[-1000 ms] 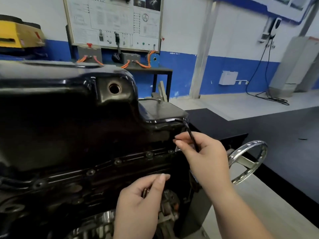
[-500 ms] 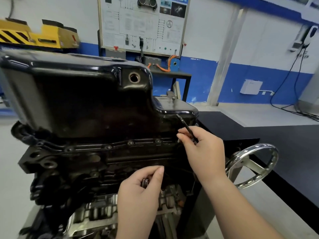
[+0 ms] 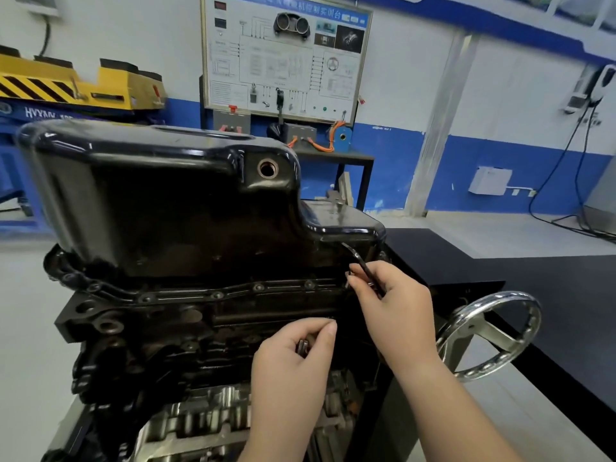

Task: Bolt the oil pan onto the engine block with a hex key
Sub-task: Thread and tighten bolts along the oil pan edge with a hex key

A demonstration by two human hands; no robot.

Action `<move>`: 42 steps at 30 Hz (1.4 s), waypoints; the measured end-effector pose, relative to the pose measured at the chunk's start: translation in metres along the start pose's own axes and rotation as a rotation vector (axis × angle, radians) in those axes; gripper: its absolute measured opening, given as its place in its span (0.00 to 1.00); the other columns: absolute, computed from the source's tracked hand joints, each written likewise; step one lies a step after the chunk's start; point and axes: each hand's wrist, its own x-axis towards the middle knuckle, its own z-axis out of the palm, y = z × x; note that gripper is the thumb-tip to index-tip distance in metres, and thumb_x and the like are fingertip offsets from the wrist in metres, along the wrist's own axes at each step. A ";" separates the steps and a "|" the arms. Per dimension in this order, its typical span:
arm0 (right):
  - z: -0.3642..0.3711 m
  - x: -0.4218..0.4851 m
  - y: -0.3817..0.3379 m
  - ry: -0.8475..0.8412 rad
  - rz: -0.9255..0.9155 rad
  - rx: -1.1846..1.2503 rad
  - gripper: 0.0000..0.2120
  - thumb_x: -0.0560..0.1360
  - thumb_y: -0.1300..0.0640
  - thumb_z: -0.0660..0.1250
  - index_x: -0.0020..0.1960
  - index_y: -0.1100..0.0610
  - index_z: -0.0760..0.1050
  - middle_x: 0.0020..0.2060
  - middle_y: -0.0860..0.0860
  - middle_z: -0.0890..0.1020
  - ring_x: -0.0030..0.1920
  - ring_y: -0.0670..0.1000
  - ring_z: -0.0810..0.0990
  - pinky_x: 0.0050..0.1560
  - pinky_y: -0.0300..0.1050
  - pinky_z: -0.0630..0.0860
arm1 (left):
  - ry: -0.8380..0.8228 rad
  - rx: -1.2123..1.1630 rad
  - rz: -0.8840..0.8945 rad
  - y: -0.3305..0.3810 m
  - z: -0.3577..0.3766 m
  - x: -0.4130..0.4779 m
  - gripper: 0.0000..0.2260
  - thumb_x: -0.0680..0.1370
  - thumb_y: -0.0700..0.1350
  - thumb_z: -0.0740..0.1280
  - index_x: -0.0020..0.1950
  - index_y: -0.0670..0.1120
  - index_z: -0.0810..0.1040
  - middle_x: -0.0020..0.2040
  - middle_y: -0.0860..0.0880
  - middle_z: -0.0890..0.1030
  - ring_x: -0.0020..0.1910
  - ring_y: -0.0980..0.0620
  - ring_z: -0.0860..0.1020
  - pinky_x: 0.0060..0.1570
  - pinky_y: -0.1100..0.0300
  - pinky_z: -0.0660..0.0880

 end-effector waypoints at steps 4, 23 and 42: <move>0.005 -0.001 -0.001 -0.006 0.050 0.059 0.07 0.73 0.58 0.71 0.41 0.46 0.77 0.41 0.35 0.80 0.43 0.38 0.79 0.44 0.32 0.74 | -0.023 0.005 0.013 0.003 0.005 0.004 0.09 0.73 0.46 0.70 0.36 0.61 0.80 0.36 0.66 0.80 0.41 0.71 0.76 0.35 0.81 0.67; 0.014 -0.001 0.002 0.069 0.214 0.240 0.12 0.68 0.55 0.74 0.43 0.44 0.71 0.37 0.37 0.82 0.37 0.40 0.79 0.36 0.35 0.73 | 0.055 0.162 0.062 0.021 0.036 0.039 0.11 0.74 0.48 0.67 0.56 0.56 0.80 0.48 0.58 0.81 0.49 0.61 0.77 0.49 0.65 0.76; -0.036 0.012 -0.002 -0.037 0.217 0.508 0.11 0.72 0.50 0.59 0.48 0.45 0.79 0.31 0.43 0.70 0.29 0.42 0.70 0.33 0.37 0.67 | 0.149 0.271 0.073 0.016 0.048 0.047 0.03 0.74 0.53 0.68 0.45 0.56 0.81 0.28 0.56 0.75 0.32 0.66 0.74 0.24 0.70 0.69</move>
